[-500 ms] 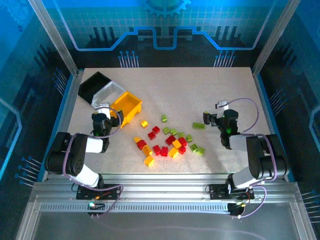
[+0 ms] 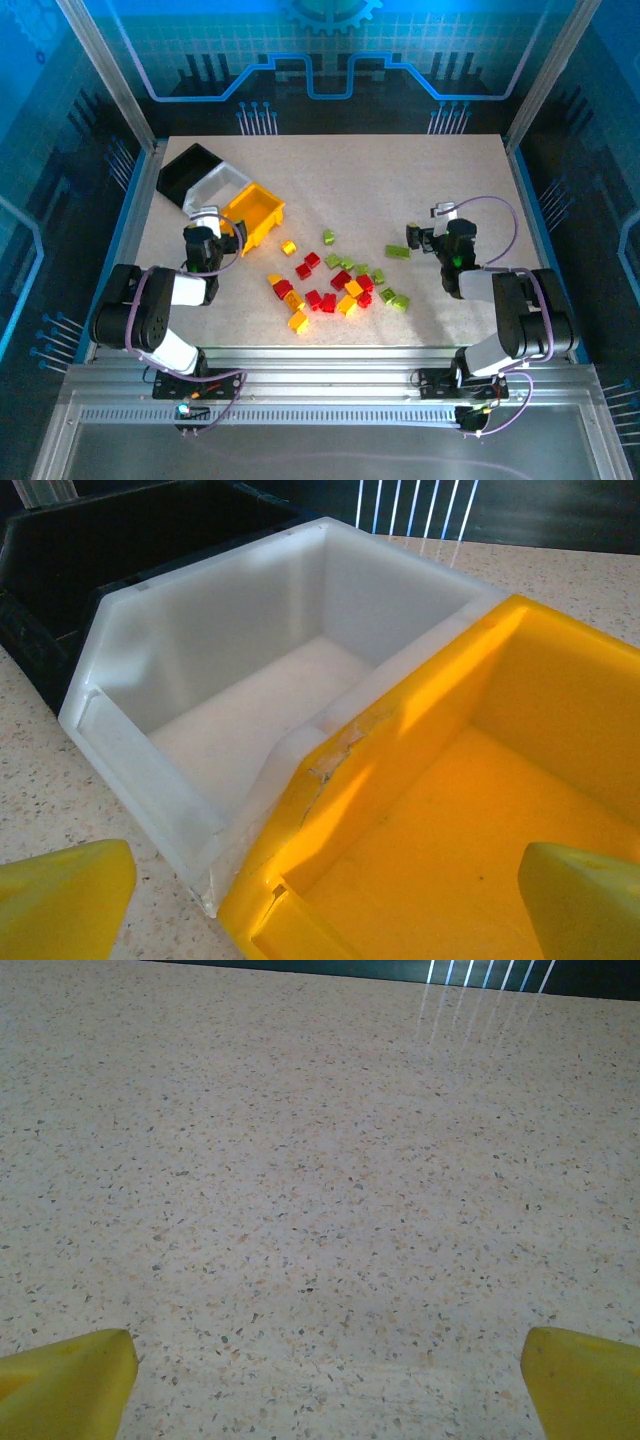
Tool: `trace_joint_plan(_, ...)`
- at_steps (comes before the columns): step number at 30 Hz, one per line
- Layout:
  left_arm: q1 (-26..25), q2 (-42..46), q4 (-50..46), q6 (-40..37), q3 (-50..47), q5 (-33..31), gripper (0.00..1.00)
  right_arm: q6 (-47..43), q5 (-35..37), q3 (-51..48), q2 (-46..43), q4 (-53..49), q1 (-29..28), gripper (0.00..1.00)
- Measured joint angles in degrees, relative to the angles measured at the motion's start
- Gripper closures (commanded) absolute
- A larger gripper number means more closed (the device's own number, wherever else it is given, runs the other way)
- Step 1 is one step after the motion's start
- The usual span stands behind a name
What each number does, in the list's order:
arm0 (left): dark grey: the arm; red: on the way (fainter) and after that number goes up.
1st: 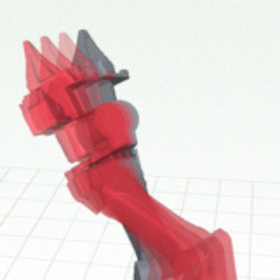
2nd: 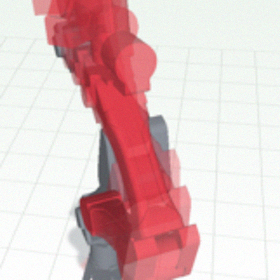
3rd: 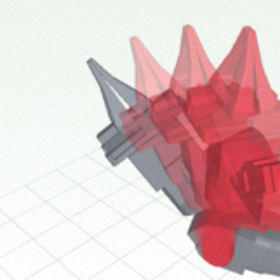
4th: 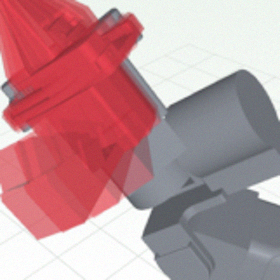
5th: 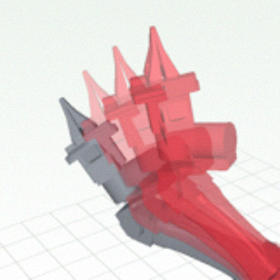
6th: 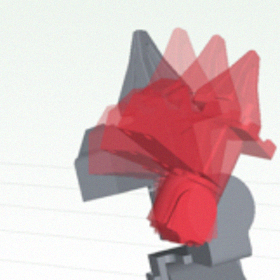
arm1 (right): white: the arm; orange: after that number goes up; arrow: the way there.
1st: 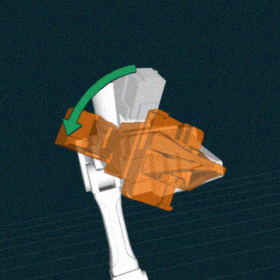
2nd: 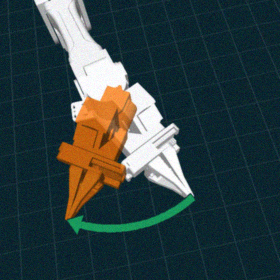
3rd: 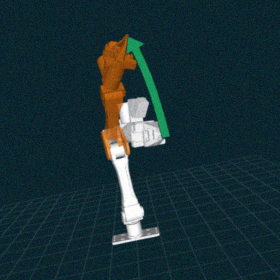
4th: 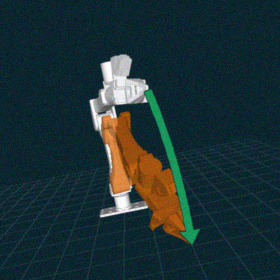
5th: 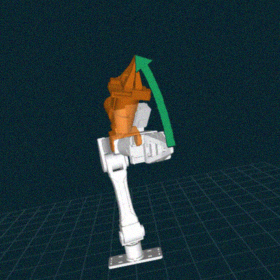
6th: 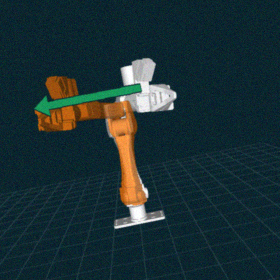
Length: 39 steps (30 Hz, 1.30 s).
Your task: Sort the legos into containers by color
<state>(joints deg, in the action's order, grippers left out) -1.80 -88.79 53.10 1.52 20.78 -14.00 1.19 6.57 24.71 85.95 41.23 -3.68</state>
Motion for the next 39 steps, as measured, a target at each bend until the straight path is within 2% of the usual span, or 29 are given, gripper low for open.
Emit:
trace_joint_plan(24, 0.0, 0.0, 0.0, 0.0, 0.0, 0.0, 0.01, 0.0, -0.1, 0.0, 0.0, 0.0, 0.0, 0.00)
trace_joint_plan(34, -0.2, 0.2, -0.3, -0.1, 0.0, -0.1, 0.01, -0.1, -2.3, 0.4, -0.1, -1.6, 0.2, 0.00)
trace_joint_plan(39, -2.1, 8.0, -11.9, -0.4, 3.2, -2.3, 0.01, -0.1, 0.7, 6.7, -2.4, -12.4, -0.5, 0.00)
